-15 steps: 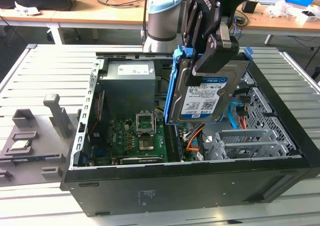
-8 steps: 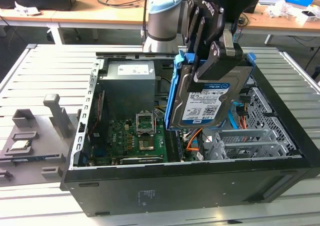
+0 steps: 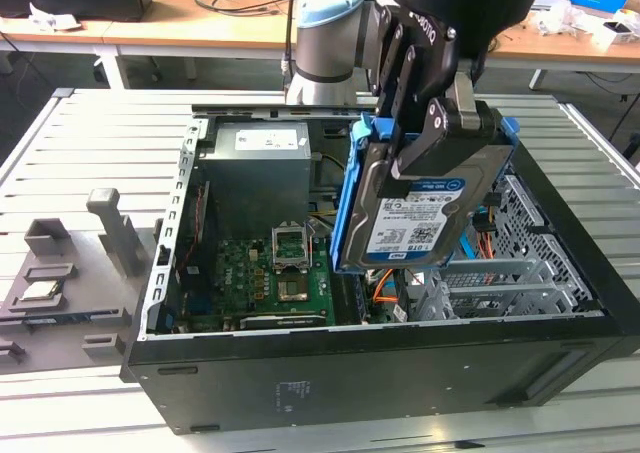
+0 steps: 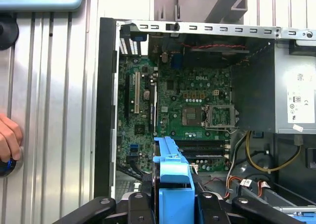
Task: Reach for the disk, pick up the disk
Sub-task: 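Pick up the disk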
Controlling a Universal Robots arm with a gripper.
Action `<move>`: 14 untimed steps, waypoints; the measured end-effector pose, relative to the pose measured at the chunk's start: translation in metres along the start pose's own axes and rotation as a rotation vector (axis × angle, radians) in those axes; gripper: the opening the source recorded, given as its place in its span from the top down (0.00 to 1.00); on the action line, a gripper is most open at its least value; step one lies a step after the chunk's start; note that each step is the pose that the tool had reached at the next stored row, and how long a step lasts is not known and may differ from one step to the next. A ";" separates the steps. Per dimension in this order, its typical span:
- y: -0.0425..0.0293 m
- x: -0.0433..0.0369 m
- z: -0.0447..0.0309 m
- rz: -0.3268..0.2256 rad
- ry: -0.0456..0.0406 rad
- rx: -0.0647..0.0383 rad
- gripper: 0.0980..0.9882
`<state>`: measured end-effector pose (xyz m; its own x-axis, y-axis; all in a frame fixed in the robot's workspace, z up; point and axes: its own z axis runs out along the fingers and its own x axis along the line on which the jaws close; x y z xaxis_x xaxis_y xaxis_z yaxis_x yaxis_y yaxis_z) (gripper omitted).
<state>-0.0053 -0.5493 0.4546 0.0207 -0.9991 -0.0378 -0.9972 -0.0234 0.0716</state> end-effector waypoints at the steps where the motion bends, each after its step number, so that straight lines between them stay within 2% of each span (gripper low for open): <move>1: 0.0000 0.0015 0.0000 0.000 0.0000 0.000 0.70; 7: -0.0018 0.0082 -0.0001 0.000 -0.0001 0.000 0.70; 14: -0.0204 0.0087 -0.0015 0.000 0.0000 0.000 0.70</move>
<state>0.0153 -0.5575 0.4543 0.0208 -0.9991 -0.0378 -0.9971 -0.0235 0.0717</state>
